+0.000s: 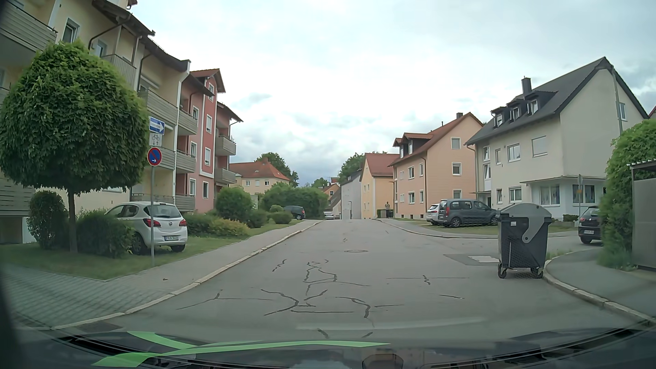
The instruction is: Follow the waypoints while adhering to traffic rules and regulations
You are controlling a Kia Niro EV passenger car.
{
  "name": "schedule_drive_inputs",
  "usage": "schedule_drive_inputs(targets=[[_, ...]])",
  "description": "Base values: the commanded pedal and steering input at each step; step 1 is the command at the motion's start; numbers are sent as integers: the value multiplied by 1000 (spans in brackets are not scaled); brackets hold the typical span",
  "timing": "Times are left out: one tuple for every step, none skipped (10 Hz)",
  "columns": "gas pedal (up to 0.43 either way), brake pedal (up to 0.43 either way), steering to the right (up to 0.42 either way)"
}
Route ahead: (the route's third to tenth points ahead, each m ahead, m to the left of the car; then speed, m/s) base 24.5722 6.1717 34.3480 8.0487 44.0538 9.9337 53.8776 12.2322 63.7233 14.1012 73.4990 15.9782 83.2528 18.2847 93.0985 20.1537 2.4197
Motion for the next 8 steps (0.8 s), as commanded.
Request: schedule_drive_inputs(targets=[[0,0,-4],[0,0,-4],[0,0,-4],[0,0,-4],[0,0,-4],[0,0,-4],[0,0,-4],[0,0,-4]])
